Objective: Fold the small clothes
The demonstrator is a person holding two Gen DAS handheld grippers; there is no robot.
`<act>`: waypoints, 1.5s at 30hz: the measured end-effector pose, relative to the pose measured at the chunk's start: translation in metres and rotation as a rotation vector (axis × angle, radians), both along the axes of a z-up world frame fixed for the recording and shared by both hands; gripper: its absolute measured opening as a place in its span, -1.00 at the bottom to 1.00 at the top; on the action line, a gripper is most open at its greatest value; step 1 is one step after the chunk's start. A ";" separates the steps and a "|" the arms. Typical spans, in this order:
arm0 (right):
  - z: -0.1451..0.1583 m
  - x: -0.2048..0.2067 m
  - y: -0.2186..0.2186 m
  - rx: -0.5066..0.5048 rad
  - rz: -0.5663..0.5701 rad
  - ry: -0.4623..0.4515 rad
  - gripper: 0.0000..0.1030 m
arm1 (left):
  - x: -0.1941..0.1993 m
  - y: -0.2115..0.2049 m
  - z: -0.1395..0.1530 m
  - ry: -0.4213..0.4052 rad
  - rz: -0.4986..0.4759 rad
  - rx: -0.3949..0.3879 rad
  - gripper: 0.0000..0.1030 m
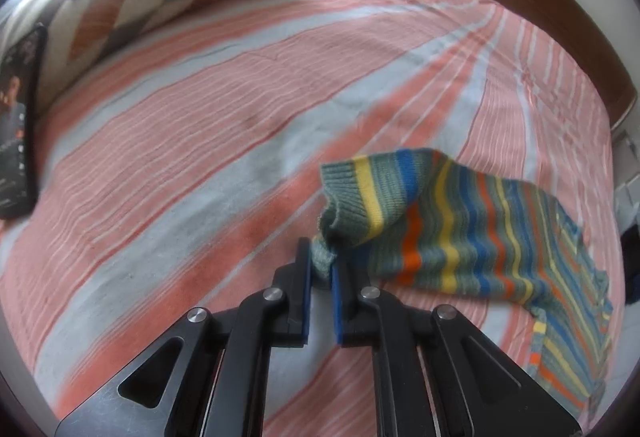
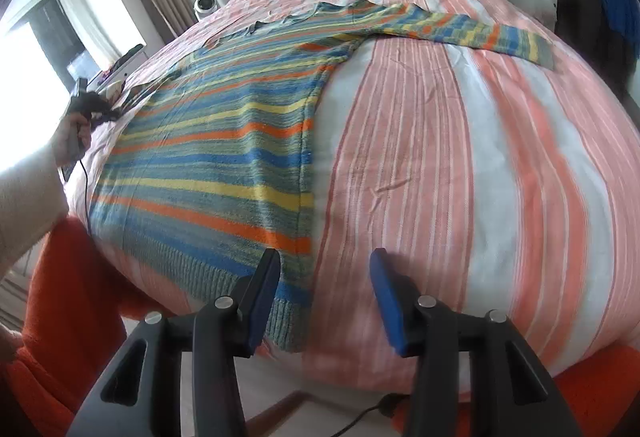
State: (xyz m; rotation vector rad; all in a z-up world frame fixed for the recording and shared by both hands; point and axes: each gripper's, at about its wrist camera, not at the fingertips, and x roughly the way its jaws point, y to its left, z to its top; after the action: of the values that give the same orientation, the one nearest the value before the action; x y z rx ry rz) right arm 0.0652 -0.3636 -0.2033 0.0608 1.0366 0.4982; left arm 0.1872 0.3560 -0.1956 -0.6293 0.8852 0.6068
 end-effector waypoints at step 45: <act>0.009 0.003 0.009 -0.035 -0.003 -0.032 0.24 | -0.005 0.054 0.022 -0.187 -0.127 -0.194 0.59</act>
State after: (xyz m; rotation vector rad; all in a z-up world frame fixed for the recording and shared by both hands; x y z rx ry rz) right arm 0.0679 -0.3546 -0.1946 0.0233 1.0133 0.4769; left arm 0.1820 0.4096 -0.1741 -0.7853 0.8067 0.3436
